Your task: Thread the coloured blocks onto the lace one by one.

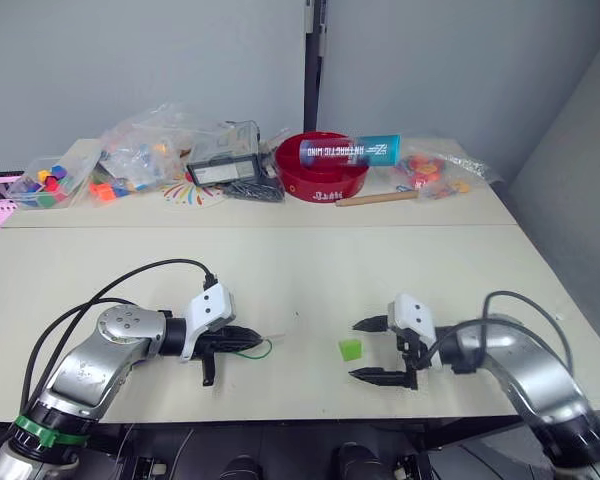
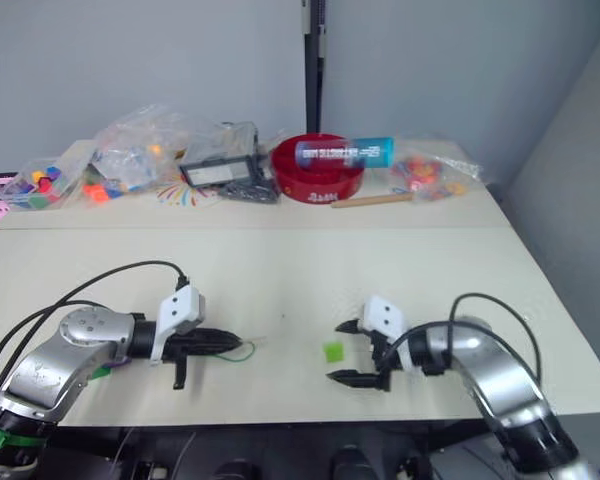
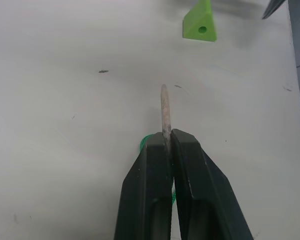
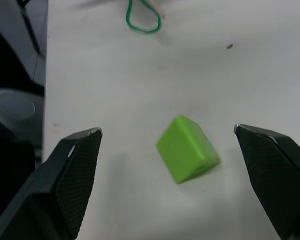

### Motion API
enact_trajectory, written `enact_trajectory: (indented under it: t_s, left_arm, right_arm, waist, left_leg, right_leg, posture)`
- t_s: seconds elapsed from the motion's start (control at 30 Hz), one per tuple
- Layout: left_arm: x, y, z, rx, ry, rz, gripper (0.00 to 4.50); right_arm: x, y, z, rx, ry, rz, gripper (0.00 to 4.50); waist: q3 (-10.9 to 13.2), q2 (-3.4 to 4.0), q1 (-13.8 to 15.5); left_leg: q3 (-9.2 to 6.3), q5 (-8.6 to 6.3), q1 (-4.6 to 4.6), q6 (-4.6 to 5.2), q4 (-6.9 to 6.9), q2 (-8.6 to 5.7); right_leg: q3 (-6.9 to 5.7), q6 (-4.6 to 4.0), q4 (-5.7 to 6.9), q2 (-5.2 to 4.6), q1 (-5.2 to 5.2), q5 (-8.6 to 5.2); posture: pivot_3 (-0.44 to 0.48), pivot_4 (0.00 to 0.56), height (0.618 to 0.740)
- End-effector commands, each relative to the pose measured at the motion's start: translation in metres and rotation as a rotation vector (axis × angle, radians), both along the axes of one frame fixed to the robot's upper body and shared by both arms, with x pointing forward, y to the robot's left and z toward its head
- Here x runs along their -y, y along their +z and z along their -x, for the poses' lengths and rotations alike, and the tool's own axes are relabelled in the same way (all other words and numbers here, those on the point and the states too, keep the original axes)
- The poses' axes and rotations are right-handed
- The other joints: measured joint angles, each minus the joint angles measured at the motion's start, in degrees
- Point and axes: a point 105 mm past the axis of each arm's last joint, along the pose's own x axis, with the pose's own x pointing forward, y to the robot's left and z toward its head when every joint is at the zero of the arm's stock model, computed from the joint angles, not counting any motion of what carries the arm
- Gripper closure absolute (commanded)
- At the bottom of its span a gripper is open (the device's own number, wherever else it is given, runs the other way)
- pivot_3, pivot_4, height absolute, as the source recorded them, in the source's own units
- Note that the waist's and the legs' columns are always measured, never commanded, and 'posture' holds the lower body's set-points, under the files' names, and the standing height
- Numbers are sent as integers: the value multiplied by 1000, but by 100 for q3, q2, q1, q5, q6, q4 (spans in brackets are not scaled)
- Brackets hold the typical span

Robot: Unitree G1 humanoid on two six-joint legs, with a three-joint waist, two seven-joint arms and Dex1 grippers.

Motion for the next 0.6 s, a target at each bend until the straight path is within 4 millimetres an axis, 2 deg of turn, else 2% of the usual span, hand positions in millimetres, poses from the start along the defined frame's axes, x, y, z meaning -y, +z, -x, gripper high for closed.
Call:
enact_trajectory:
  t_s: [0.03,0.2,0.3,0.53,0.6]
  left_arm:
    - [2,7,3,30,-17,-1,4500]
    - [0,7,5,30,-8,-3,4500]
    - [-1,7,6,30,-4,-4,4500]
    - [1,8,9,31,-15,-3,4500]
    - [3,9,9,33,-23,-1,4500]
  right_arm:
    - [1,-4,-9,47,89,24,20]
    - [0,-13,-18,39,117,29,20]
    - [-1,-18,-17,27,124,19,837]
    - [-2,-25,-12,22,118,6,3165]
    - [-7,-23,-12,29,101,-14,3185]
  waist:
    - [0,0,5]
    - [0,0,10]
    - [0,0,11]
    - [0,1,11]
    - [-1,1,12]
  left_leg:
    - [0,-1,0,2,0,0]
    - [-2,-2,-1,2,0,-1]
    - [-2,-1,3,2,1,-2]
    - [-2,-1,7,2,1,-1]
    - [-2,-1,8,2,1,-1]
  right_leg:
    - [0,0,0,0,-1,0]
    - [-1,0,1,-2,-1,0]
    - [-1,-1,5,-2,2,1]
    - [0,-1,7,-1,4,1]
    - [-1,-1,8,-1,4,1]
  posture:
    - [0,150,731]
    - [0,150,731]
    - [0,150,731]
    - [0,150,731]
    - [0,150,731]
